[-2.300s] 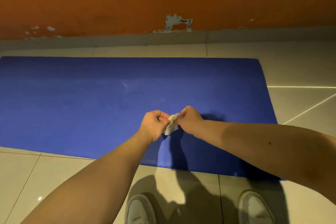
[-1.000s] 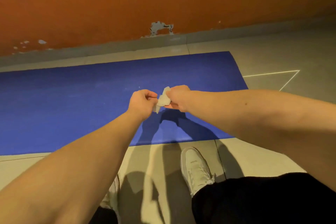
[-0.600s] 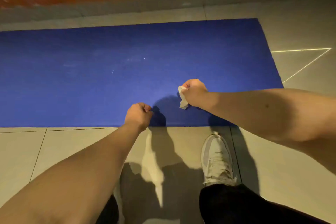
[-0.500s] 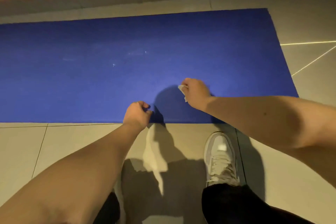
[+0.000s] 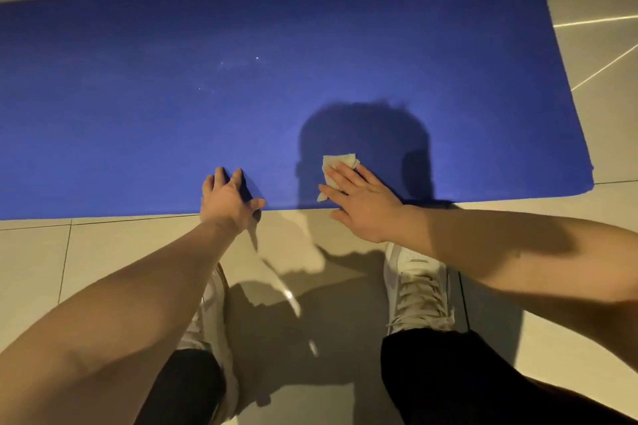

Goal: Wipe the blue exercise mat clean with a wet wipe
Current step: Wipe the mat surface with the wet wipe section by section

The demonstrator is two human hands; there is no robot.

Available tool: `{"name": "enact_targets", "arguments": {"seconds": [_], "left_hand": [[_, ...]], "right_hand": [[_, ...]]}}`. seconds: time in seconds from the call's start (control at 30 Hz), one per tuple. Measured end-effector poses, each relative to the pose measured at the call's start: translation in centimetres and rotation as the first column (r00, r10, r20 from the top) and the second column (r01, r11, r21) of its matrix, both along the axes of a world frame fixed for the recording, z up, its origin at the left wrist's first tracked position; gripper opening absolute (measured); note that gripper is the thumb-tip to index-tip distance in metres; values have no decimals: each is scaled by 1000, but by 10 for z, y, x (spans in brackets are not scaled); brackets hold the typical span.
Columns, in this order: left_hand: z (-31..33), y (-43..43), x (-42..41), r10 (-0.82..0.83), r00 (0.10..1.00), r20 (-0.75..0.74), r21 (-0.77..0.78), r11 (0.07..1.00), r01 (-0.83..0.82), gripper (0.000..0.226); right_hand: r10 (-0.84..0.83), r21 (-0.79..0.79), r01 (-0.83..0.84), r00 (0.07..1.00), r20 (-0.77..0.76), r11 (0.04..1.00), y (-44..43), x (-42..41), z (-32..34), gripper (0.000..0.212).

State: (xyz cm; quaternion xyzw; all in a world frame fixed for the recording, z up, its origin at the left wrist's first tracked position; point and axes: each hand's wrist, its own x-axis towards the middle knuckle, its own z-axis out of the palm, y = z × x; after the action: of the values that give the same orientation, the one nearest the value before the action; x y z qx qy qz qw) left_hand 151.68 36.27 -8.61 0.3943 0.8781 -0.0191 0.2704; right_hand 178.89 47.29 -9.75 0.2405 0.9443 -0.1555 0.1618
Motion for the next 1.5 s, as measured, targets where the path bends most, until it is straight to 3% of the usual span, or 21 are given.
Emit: {"name": "enact_targets", "arguments": {"seconds": [0.2,0.37,0.57,0.67,0.77,0.9,1.07,1.17,1.27,1.4,1.5], "left_hand": [[4,3,3,-6,999,-39,-76,997,3,83],[4,3,3,-5,999,-52,-83,997,1,83],[11,9,2,-31,998,-58,-129,991,23,85],[17,13,-2,-45,997,-65,-155,987,34,76],[18,16,-9,-65,992,-113,-117,992,51,65],[12,18,-21,-27,995,-99,-12,1000,26,86],[10,17,-34,49,998,-44,-119,991,-54,110],[11,18,-35,45,998,-36,-159,986,-50,111],[16,18,-36,17,999,-45,-192,981,-26,107],[27,12,-50,-73,994,-78,-224,973,54,83],[31,7,-59,-128,986,-106,-238,966,100,69]], "right_hand": [[-247,54,242,960,133,969,-8,-5,6,67],[-269,-31,275,954,135,961,-20,-20,8,69],[-20,-87,23,999,32,996,-44,-67,6,67],[138,-13,-137,990,30,990,-48,-93,5,66],[193,43,-194,981,33,980,-38,-91,3,66],[190,10,-190,981,32,982,-17,-47,0,68],[162,53,-162,987,9,985,2,9,0,69],[151,63,-152,988,27,986,-4,0,-1,69],[134,20,-137,984,115,990,-18,-37,0,72],[132,-159,-142,989,-74,977,-40,-94,0,75],[317,-1,-317,948,-3,948,-62,-131,-5,71]]}}
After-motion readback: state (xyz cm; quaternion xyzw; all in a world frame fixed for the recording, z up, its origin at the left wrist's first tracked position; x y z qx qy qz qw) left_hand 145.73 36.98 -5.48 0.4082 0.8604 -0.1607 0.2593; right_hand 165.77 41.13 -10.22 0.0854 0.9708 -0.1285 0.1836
